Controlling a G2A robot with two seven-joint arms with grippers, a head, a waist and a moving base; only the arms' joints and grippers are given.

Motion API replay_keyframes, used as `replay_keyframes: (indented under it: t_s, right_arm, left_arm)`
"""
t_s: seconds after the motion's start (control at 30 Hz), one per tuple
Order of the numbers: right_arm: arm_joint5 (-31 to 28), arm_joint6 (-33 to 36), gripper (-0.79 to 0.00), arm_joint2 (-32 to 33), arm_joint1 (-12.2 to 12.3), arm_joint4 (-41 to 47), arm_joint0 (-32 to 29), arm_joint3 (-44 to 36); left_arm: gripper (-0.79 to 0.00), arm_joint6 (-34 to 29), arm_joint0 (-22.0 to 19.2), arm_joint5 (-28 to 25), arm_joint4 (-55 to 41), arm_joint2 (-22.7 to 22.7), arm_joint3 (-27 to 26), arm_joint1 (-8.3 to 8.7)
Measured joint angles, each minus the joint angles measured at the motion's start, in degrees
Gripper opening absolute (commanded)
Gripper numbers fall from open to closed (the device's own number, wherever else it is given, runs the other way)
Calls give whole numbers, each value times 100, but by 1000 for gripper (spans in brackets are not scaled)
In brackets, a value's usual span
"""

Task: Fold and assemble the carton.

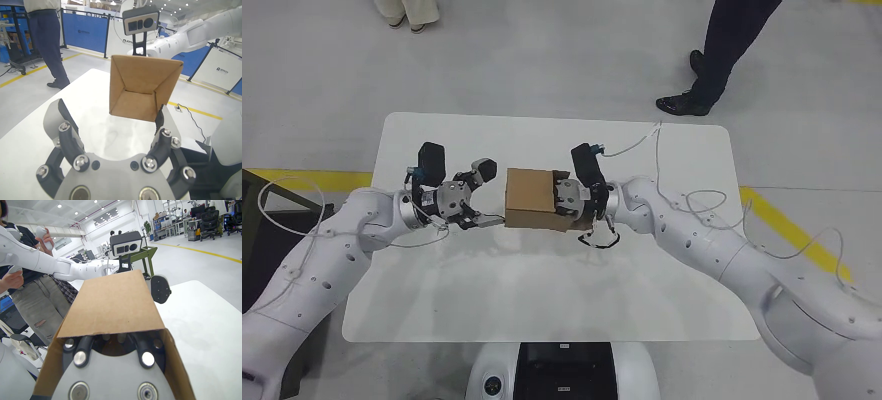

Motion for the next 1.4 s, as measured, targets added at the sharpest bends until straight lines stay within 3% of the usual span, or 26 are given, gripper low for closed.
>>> replay_keyframes:
  t_s: [0.27, 0.7, 1.17, 1.4]
  right_arm:
    - [0, -43, -785, 0, 70, -6, 8, -55]
    - [0, -24, -785, 0, 130, 14, 46, -76]
    - [0, 173, -785, 0, 110, 41, 51, -151]
    - [0, 231, -785, 0, 100, 43, 37, -181]
  left_arm:
    - [0, -89, -120, 0, 252, 298, -327, 99]
    - [0, 179, -453, 0, 277, 716, -269, 232]
    - [0, -264, -1154, 0, -286, 1592, -13, 139]
    - [-182, -241, -1354, 0, -331, 1827, 14, 126]
